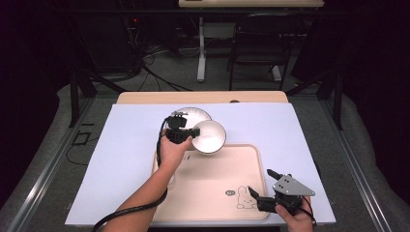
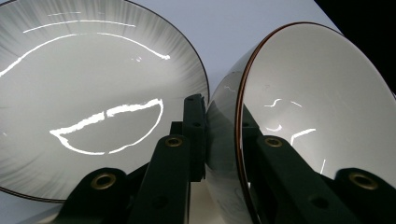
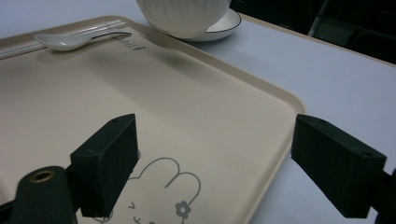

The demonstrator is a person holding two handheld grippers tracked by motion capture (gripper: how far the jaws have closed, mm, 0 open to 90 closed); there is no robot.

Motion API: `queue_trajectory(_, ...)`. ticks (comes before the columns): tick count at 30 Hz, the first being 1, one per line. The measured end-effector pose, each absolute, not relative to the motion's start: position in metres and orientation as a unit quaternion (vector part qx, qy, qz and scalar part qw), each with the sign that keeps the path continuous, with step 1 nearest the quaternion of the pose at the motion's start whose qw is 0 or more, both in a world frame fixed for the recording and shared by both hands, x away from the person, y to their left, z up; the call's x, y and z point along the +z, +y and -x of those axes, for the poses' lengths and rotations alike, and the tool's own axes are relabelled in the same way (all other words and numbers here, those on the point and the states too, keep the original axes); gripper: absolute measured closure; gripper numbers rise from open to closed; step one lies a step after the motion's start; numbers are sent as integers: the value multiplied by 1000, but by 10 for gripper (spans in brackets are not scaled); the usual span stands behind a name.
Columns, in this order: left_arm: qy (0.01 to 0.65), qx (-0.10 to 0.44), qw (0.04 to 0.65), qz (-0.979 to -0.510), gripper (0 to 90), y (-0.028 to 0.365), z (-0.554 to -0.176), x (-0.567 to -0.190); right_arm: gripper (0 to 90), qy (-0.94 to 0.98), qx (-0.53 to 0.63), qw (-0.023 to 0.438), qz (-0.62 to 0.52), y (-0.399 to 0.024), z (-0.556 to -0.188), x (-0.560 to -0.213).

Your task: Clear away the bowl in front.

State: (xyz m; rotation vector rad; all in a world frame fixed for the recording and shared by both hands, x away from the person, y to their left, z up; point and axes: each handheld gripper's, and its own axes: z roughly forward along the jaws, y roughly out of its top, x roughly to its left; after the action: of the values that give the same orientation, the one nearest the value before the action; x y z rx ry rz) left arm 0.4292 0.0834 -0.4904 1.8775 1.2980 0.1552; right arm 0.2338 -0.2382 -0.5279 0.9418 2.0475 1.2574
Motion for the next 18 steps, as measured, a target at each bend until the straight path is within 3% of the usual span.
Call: queue_trajectory(18, 490, 43, 409, -769, 808, 54, -424, -493, 146, 762, 469, 275, -353, -238, -234, -528)
